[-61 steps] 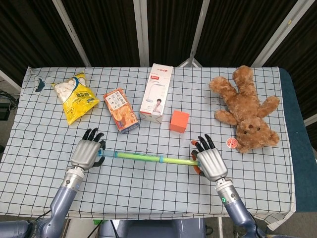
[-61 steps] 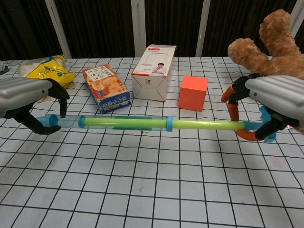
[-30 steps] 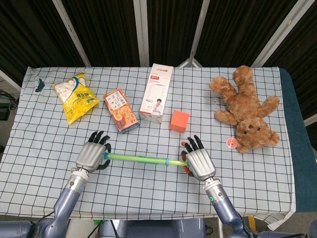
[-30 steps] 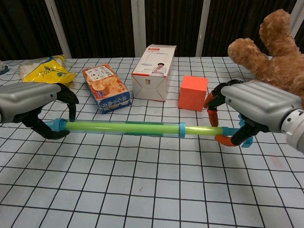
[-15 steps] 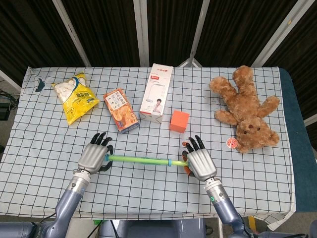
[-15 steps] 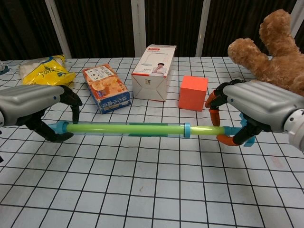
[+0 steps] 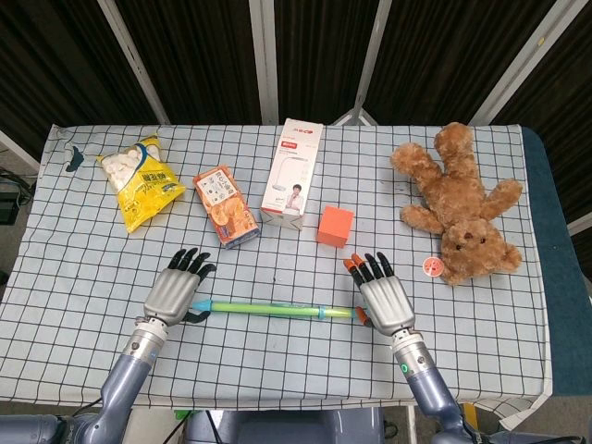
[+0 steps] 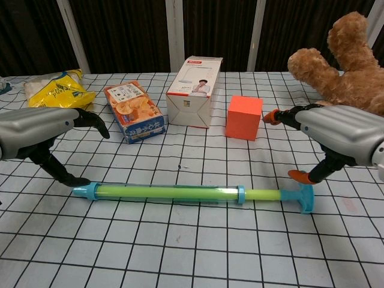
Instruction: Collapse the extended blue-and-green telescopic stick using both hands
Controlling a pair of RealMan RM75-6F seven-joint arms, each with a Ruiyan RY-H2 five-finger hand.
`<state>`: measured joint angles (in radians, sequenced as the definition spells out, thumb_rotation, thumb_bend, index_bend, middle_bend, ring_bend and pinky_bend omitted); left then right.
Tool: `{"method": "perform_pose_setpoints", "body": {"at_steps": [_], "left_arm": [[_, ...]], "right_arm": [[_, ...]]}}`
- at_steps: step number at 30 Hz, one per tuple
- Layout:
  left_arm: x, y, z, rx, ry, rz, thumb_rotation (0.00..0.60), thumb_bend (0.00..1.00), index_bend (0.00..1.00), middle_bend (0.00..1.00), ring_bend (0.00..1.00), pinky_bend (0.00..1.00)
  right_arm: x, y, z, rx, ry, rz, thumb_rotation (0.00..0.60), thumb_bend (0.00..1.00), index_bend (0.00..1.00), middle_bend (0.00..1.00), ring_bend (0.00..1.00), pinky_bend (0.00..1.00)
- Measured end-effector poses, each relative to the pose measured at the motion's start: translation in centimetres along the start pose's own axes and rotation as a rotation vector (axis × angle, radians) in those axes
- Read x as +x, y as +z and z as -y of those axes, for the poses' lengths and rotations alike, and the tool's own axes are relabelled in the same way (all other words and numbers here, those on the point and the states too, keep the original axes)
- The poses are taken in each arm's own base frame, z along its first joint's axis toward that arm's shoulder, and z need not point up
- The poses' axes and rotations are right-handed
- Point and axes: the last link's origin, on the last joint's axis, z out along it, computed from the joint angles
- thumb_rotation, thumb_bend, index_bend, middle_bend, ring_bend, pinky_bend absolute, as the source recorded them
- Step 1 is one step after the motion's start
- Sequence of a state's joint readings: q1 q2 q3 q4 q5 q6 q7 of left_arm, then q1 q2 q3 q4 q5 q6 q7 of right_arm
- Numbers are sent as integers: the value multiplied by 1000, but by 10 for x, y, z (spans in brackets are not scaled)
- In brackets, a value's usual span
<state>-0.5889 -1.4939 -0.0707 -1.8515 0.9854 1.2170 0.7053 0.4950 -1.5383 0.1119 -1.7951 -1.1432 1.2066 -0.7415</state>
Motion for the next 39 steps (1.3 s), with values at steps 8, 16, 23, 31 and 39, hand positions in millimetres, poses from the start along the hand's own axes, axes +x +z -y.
{"method": "perform_pose_setpoints", "body": {"at_steps": [8,16,23,31,39], "left_arm": [[7,-13,20,27,1,-19,600,262,174,46,0,0],[19,-46,66,107,-17,-72,600,250,90,3,0,0],[30,-91,104,168,-24,-143,600,246,40,0,0,0],[27,-146,149,280,-41,-253,600,228,8,0,0,0],[25,-174,174,291,22,-274,600,218,0,0,0,0]], "right_arm": [[9,-9,-34,-77,-21,-4,600,303,12,62,0,0],[23,-33,-83,-171,36,-38,600,292,0,0,0,0],[37,-68,-121,-247,77,-138,600,292,0,0,0,0],[44,-117,-155,-309,98,-258,600,292,0,0,0,0],[39,-134,-176,-345,61,-260,600,292,0,0,0,0]]}}
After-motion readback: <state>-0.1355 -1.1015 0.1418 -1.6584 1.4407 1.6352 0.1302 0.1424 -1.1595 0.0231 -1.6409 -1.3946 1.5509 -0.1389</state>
